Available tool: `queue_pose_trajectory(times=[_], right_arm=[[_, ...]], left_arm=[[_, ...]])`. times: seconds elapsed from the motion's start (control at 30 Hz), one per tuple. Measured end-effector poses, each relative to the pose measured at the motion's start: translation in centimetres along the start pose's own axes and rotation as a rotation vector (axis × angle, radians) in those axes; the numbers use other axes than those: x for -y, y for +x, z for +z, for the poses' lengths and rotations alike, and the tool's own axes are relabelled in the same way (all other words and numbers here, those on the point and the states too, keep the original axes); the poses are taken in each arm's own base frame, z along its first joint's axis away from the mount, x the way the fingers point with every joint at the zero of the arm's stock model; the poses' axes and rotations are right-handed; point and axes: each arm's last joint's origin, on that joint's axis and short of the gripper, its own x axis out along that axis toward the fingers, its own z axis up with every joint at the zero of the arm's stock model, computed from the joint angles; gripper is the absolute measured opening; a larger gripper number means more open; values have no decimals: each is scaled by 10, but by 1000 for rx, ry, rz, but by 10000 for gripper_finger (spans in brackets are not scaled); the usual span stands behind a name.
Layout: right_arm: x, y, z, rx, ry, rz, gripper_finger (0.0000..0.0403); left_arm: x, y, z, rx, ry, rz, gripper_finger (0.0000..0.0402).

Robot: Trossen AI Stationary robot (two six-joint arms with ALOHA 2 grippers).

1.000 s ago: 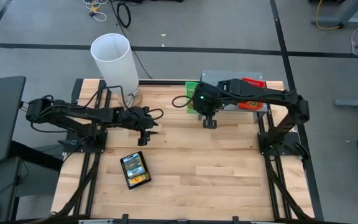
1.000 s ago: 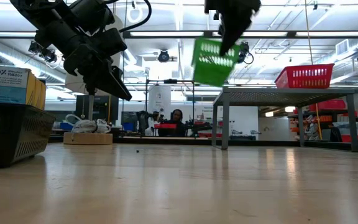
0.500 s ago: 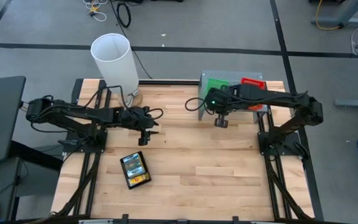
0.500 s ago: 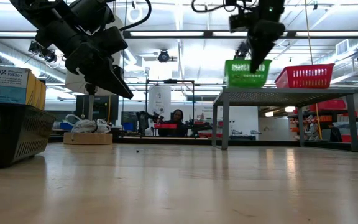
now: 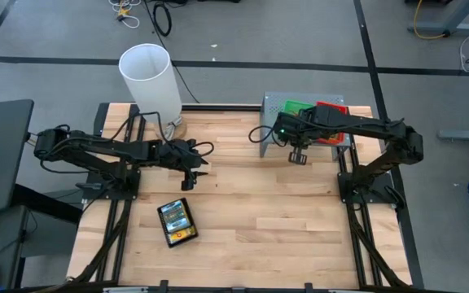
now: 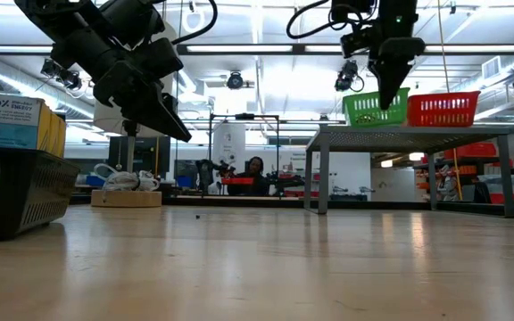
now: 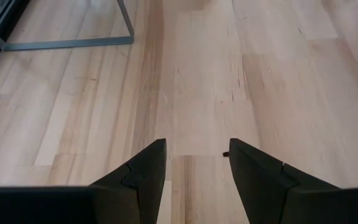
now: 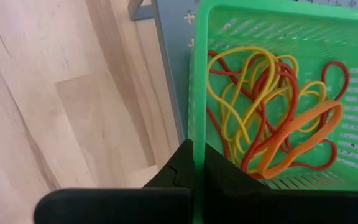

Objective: Pick & Place Office Desk Supplies
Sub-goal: Put the green bin on the shelf

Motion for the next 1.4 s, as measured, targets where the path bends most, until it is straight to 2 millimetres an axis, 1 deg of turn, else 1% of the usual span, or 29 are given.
queue_pose_trajectory(times=[0.6,0.73,0.9,1.4], right_arm=[[3,-2,-9,-66,23,20,3],[4,-4,-12,-66,1,45,3],[10,-5,-15,-66,2,86,3],[27,-1,-22,-115,-26,107,3]], left_arm=[[0,0,0,0,0,-5,181],[0,0,0,-1,-2,-5,181],[1,0,0,1,-3,-22,181],[1,0,0,0,-6,-21,181]])
